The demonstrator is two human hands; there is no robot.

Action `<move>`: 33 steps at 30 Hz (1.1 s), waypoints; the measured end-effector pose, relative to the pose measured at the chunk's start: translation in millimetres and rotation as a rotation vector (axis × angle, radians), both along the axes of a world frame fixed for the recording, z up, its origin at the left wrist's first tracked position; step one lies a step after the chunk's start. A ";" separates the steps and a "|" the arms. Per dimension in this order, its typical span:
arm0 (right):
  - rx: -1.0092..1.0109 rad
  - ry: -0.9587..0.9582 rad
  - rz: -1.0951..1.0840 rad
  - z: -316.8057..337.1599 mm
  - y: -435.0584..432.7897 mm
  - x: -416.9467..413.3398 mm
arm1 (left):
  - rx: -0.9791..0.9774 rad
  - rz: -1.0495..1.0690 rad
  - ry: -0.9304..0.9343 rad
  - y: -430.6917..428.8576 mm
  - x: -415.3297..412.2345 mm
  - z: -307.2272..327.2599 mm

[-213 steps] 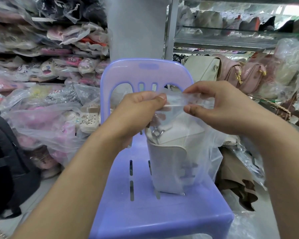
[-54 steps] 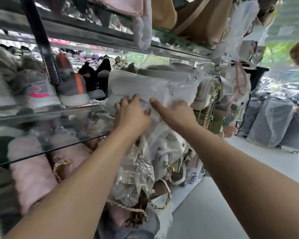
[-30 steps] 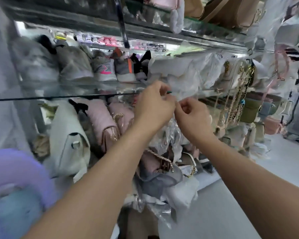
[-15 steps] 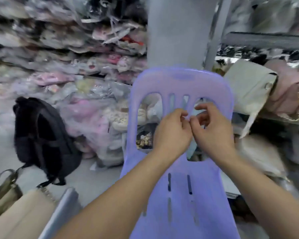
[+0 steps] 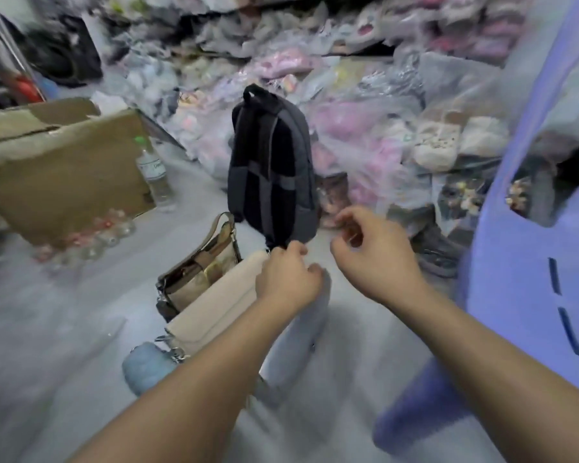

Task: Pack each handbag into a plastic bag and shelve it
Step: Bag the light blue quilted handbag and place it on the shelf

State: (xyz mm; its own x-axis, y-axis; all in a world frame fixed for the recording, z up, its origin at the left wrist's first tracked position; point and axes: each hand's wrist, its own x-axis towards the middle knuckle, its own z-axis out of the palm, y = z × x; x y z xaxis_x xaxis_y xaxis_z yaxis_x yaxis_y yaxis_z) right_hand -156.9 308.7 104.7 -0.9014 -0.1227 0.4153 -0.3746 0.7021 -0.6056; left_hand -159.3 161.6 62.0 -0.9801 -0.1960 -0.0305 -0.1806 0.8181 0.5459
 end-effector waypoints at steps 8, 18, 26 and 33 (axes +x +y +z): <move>0.111 -0.334 0.194 -89.7 -76.6 15.0 | -0.173 0.166 -0.118 -85.6 20.8 -67.6; 0.296 -0.433 0.626 -142.9 -182.1 56.8 | -0.164 0.678 -0.204 -209.8 102.7 -118.6; 0.554 -0.453 0.719 -180.6 -205.6 83.3 | 0.613 0.801 -0.440 -208.0 104.8 -120.9; 0.599 -0.489 0.741 -180.3 -210.9 90.2 | 0.574 0.901 -0.479 -206.4 104.4 -112.8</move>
State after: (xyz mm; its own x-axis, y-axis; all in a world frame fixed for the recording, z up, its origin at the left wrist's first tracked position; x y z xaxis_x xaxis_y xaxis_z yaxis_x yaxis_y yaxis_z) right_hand -66.8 97.8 -75.6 -0.5711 -0.7716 -0.2800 -0.6394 0.6321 -0.4378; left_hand -54.9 -44.8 -50.8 -0.3585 -0.6513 -0.6688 -0.8569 -0.0548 0.5126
